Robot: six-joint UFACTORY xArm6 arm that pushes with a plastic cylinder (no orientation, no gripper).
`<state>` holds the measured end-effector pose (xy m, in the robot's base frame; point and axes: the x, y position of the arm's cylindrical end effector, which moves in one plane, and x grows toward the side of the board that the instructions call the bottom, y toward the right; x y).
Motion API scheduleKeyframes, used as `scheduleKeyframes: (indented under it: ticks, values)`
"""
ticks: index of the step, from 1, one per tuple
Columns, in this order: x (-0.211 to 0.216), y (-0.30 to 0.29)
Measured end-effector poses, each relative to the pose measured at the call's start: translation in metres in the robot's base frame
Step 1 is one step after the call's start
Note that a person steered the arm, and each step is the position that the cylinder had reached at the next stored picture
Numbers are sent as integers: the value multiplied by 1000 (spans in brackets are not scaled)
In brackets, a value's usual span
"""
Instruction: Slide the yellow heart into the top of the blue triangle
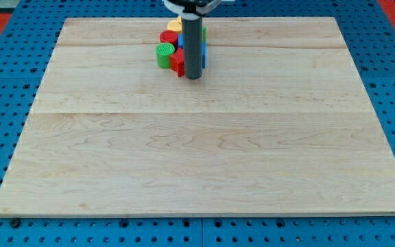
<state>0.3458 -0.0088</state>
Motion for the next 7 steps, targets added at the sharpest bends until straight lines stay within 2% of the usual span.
scheduleKeyframes:
  ticks: [1,2,3,4,7]
  values:
    - [-10,22]
    - [1,35]
    - [1,38]
    - [-20,22]
    - [-20,25]
